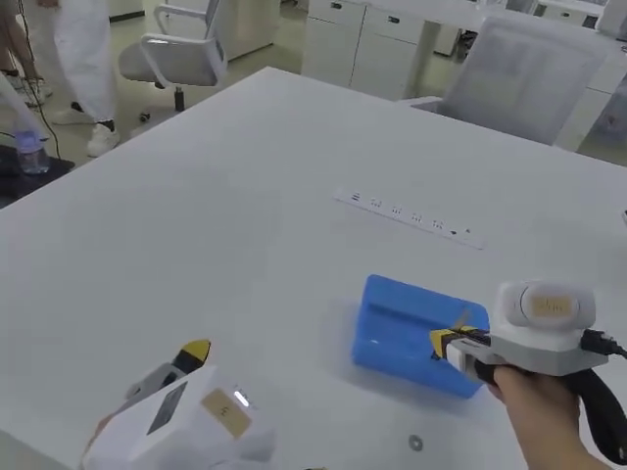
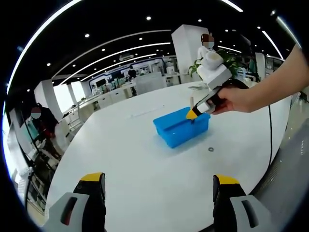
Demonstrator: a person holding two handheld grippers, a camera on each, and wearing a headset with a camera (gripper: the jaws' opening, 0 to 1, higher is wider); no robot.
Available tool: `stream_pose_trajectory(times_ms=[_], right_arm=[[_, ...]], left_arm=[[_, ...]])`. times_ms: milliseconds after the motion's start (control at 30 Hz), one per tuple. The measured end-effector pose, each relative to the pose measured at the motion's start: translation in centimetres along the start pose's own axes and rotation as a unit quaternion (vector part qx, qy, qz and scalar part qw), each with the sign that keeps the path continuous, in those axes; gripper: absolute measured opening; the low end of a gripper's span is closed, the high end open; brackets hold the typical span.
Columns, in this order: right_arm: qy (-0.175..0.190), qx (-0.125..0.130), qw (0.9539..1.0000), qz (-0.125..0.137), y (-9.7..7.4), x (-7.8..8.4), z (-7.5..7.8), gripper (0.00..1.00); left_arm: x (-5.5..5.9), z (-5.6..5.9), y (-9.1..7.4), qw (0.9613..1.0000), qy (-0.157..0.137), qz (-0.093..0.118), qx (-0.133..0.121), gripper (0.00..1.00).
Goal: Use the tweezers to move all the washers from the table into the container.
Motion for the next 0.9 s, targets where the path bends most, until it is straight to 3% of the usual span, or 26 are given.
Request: stream_pose_trajectory(times_ms=[133, 333, 467, 633, 733, 900], right_arm=[[0.006, 0.003, 1.0, 0.001, -0.3, 0.0, 0.3, 0.04], [0.017, 0.005, 0.9994, 0.029, -1.7, -0.9, 0.9, 0.04], [0.053, -0.005, 0.9967, 0.061, -3.9, -1.8, 0.7, 0.03], [0.052, 0.0, 0.9948, 0.087, -6.8, -1.7, 0.3, 0.03], [0.062, -0.007, 0.9938, 0.093, -8.2, -0.9, -0.1, 0.03], [0.074, -0.019, 0.995, 0.065, -8.7, 2.0, -1.5, 0.03]], left_arm=[[0.0, 0.0, 0.0, 1.0, -0.001, 0.001, 0.0, 0.95], [0.1, 0.1, 0.1, 0.9999, 0.008, -0.006, 0.002, 0.94], [0.2, 0.3, 0.3, 0.9998, 0.015, -0.014, 0.005, 0.95], [0.3, 0.4, 0.3, 0.9995, 0.026, -0.019, 0.004, 0.94], [0.3, 0.5, 0.4, 0.9993, 0.029, -0.023, 0.004, 0.94], [0.4, 0.5, 0.5, 0.999, 0.035, -0.027, 0.003, 0.94]])
Point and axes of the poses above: the centre of the closed fingertips' face, and the gripper's own axes: y roughly forward along the fingers, z roughly to its right, x roughly out of its underside, the point moved 8 cm from there along -y, roughly backward along the fingers, and after that the axes turned 12 degrees about x, right-handed, at the moved point
